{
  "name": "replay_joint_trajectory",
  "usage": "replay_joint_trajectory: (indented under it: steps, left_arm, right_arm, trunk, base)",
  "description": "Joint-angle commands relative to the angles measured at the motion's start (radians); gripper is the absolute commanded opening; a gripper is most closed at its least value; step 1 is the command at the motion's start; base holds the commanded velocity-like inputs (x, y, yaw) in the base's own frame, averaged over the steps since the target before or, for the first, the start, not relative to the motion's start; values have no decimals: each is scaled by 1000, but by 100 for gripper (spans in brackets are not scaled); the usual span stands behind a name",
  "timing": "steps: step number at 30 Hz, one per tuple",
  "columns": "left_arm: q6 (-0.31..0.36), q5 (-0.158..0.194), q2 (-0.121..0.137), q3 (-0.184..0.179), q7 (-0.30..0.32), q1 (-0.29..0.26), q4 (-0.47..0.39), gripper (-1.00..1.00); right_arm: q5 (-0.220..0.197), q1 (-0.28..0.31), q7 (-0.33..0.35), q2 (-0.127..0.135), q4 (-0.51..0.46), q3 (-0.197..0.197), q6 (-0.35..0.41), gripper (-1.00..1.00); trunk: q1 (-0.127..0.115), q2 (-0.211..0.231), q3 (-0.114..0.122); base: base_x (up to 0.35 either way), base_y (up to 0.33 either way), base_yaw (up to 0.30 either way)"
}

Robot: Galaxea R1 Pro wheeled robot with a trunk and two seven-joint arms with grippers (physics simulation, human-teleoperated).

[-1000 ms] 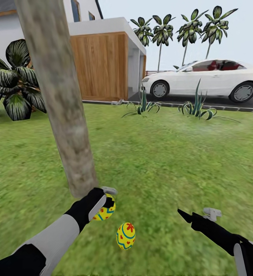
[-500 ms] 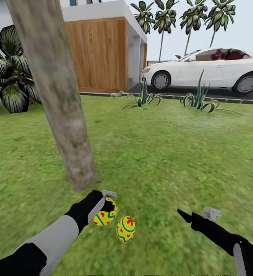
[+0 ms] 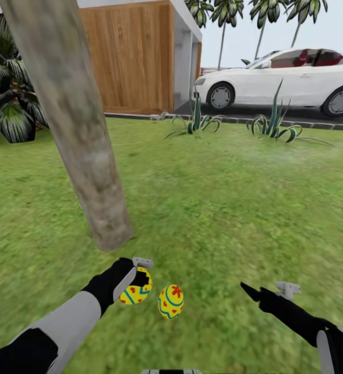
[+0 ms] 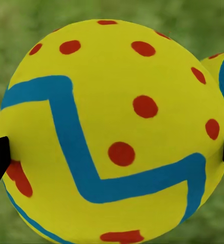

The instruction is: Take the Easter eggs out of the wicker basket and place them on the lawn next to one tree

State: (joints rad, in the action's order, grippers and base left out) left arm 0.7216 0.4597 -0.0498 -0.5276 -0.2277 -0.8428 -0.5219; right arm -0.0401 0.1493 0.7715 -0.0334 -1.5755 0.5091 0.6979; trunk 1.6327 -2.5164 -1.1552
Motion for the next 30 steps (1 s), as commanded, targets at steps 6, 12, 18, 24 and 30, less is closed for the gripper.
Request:
replay_joint_trajectory:
  steps: [6, 12, 18, 24, 30]
  left_arm:
    - [2, 10, 1, -6, -11, -1, -1, -100]
    - [-29, 7, 0, -6, -12, -1, 0, -100]
    - [-39, 7, -1, -8, -13, -1, 0, -100]
    - [-41, 5, -1, -7, -13, 1, 1, -100]
    - [-41, 5, -1, -8, -14, 1, 2, -100]
  right_arm:
    - [-4, 1, 2, -2, -1, -5, 8, 100]
    - [-5, 1, 3, -2, -1, -7, 8, 100]
    - [-6, 1, 10, -1, -1, -8, 6, 100]
    - [-6, 1, 13, -2, -1, -9, 5, 100]
    - [-6, 0, 16, -3, -1, -9, 5, 100]
  trunk:
    - [2, -2, -20]
    - [5, -3, -39]
    - [7, -4, -53]
    - [7, -4, -53]
    - [7, -4, -52]
  base:
    - [0, 0, 218]
    - [0, 0, 272]
    - [0, 0, 181]
    - [20, 0, 16]
    - [228, -5, 1]
